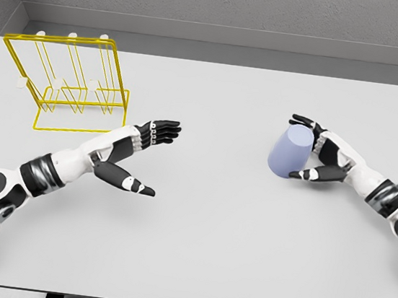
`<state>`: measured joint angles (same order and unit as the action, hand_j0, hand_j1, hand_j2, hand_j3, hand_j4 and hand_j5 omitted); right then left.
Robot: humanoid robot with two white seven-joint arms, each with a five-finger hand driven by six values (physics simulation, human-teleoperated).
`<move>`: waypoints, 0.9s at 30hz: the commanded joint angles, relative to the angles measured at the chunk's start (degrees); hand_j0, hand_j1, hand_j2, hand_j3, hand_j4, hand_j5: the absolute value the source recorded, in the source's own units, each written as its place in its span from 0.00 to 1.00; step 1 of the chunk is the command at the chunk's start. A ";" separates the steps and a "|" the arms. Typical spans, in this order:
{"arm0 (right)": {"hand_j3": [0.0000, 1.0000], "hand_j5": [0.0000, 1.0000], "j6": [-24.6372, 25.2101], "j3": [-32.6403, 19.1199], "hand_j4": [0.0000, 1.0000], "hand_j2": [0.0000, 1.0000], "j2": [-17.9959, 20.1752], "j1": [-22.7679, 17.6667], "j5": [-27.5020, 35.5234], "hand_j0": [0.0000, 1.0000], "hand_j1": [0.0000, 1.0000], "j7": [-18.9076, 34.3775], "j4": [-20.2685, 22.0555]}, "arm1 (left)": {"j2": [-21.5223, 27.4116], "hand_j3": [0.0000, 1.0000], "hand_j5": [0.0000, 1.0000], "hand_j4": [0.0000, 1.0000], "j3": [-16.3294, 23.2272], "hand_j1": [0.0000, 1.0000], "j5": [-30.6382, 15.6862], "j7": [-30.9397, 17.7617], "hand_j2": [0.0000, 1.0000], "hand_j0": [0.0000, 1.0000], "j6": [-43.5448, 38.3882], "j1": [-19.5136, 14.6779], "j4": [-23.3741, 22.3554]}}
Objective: Place the cup on the cup holder with both arms
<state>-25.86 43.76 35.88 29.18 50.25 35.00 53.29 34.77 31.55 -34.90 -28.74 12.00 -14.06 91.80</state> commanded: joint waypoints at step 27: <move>0.65 0.65 0.02 2.12 0.65 0.65 -1.34 1.67 0.29 0.65 0.65 0.00 -0.56 | -1.11 1.00 1.00 1.00 -0.44 1.00 -0.34 0.00 1.00 1.00 -0.13 -0.09 -1.89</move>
<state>-25.84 45.76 34.49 30.85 50.63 34.95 52.85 33.68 31.12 -34.90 -28.74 11.87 -14.15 90.14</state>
